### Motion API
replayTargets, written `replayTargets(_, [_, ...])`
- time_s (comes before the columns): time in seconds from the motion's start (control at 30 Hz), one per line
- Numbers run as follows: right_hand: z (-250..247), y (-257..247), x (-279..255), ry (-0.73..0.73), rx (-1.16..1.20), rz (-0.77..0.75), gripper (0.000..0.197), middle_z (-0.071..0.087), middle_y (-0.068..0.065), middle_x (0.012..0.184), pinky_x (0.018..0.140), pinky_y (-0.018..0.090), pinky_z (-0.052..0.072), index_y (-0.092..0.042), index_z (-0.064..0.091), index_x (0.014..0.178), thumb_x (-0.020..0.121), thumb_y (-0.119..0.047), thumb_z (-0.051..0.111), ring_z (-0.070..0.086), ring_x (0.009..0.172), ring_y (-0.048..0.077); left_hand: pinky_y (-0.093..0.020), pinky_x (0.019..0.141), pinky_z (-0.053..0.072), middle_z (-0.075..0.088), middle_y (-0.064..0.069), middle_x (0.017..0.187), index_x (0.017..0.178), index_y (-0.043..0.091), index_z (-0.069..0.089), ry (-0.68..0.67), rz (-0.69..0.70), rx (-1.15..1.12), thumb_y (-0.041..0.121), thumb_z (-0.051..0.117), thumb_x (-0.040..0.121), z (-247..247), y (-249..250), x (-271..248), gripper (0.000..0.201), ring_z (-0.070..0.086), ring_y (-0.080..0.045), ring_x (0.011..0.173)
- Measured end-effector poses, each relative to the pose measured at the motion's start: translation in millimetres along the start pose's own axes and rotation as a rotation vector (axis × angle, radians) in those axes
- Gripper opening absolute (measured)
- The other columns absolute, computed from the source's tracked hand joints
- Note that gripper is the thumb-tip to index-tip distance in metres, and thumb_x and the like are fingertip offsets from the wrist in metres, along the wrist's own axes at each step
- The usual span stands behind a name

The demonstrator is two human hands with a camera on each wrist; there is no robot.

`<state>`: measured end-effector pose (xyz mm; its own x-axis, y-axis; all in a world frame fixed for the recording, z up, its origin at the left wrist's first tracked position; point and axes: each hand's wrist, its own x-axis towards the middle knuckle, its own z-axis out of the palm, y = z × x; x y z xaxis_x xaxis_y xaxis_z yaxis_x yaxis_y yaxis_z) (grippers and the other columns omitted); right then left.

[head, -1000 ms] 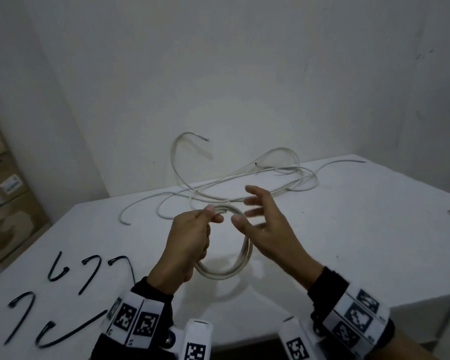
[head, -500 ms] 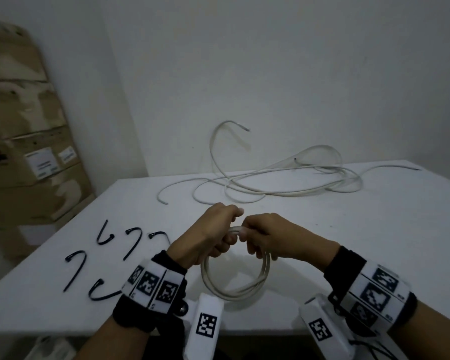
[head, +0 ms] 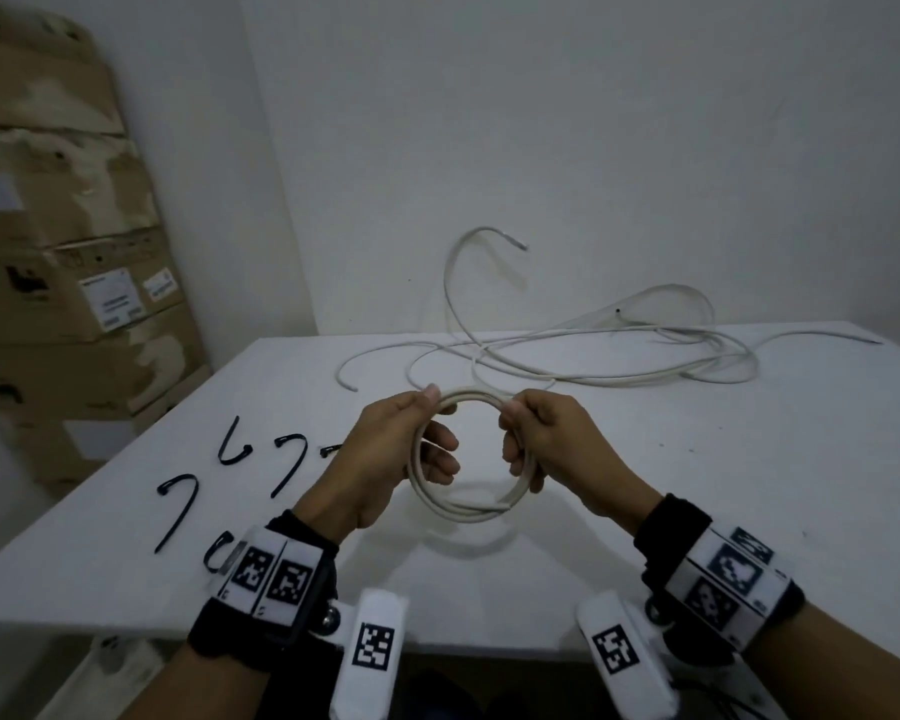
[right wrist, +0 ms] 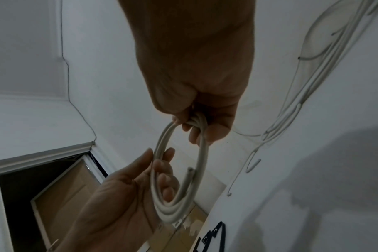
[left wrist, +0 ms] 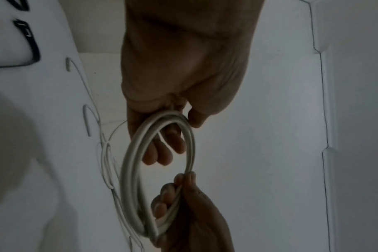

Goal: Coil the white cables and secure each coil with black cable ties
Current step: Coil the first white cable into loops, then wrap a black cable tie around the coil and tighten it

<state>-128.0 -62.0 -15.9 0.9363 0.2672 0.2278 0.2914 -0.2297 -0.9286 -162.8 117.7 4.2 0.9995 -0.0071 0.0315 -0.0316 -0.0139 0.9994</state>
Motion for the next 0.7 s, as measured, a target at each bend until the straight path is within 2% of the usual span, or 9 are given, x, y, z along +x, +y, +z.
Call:
replayTargets(0.1, [14,1,6,-0.019,0.096,0.035,0.028,0.06,0.009,0.062,0.039,0.025,0.044,-0.005,0.056,0.08,0.099,-0.023,0.046,0.057,0.048,0.017,-0.031,0.049,0.048,0.053,-0.007,0.062,0.101,0.0,0.061,0.086,0.01,-0.104,0.029,0.043,0.101,-10,-10,-3,0.034,0.052,-0.023,0.047])
replayTargets(0.23, [44,-3,13,-0.113,0.157,0.05,0.035,0.065,0.011,0.072,0.045,0.028,0.049,-0.004,0.06,0.088,0.098,-0.033,0.045,0.063,0.056,0.019,-0.018,0.036,0.025,0.032,0.002,0.051,0.086,0.007,0.055,0.214,0.038,-0.185,0.024,0.047,0.1,-34,-9,-2,0.023,0.027,-0.01,0.036])
replayTargets(0.3, [55,-5,20,-0.163,0.154,0.064,0.045,0.069,0.011,0.08,0.046,0.028,0.05,-0.004,0.064,0.097,0.098,-0.042,0.042,0.066,0.063,0.021,-0.015,0.035,0.018,0.03,0.003,0.05,0.078,0.013,0.049,0.278,0.046,-0.191,0.019,0.049,0.098,-51,-5,-2,0.022,0.023,-0.007,0.034])
replayTargets(0.37, [63,-7,32,-0.228,0.143,0.114,0.045,0.068,0.012,0.083,0.046,0.027,0.05,-0.005,0.062,0.106,0.098,-0.044,0.041,0.065,0.066,0.023,-0.014,0.035,0.016,0.031,0.004,0.048,0.075,0.015,0.045,0.331,0.053,-0.163,0.016,0.051,0.097,-69,-1,-3,0.024,0.022,-0.007,0.034])
replayTargets(0.47, [81,-8,57,-0.333,-0.108,0.137,0.023,0.062,0.009,0.084,0.047,0.026,0.051,-0.011,0.059,0.111,0.098,-0.023,0.044,0.062,0.062,0.02,-0.014,0.036,0.016,0.031,0.005,0.046,0.073,0.015,0.041,0.374,0.055,-0.065,0.016,0.053,0.097,-91,2,-6,0.026,0.022,-0.007,0.034])
replayTargets(0.53, [97,-11,75,-0.424,-0.38,0.055,0.027,0.059,0.007,0.089,0.049,0.024,0.049,-0.017,0.059,0.112,0.094,-0.006,0.041,0.06,0.067,0.019,-0.014,0.037,0.016,0.03,0.003,0.048,0.071,0.015,0.04,0.38,0.054,-0.021,0.016,0.054,0.096,-102,4,-8,0.029,0.021,-0.007,0.034])
replayTargets(0.63, [120,-15,94,-0.603,-0.821,-0.119,0.048,0.057,0.009,0.11,0.068,0.024,0.041,-0.018,0.058,0.124,0.086,0.005,0.041,0.056,0.098,0.023,-0.014,0.037,0.016,0.028,0.0,0.052,0.068,0.016,0.038,0.373,0.047,0.005,0.017,0.053,0.097,-113,4,-9,0.033,0.02,-0.008,0.034])
replayTargets(0.7, [131,-12,101,-0.693,-0.97,-0.147,0.04,0.059,0.01,0.115,0.076,0.028,0.039,-0.012,0.059,0.122,0.088,0.001,0.043,0.054,0.106,0.026,-0.014,0.037,0.015,0.028,0.0,0.053,0.067,0.017,0.036,0.367,0.029,0.002,0.018,0.051,0.097,-119,5,-9,0.034,0.019,-0.008,0.035])
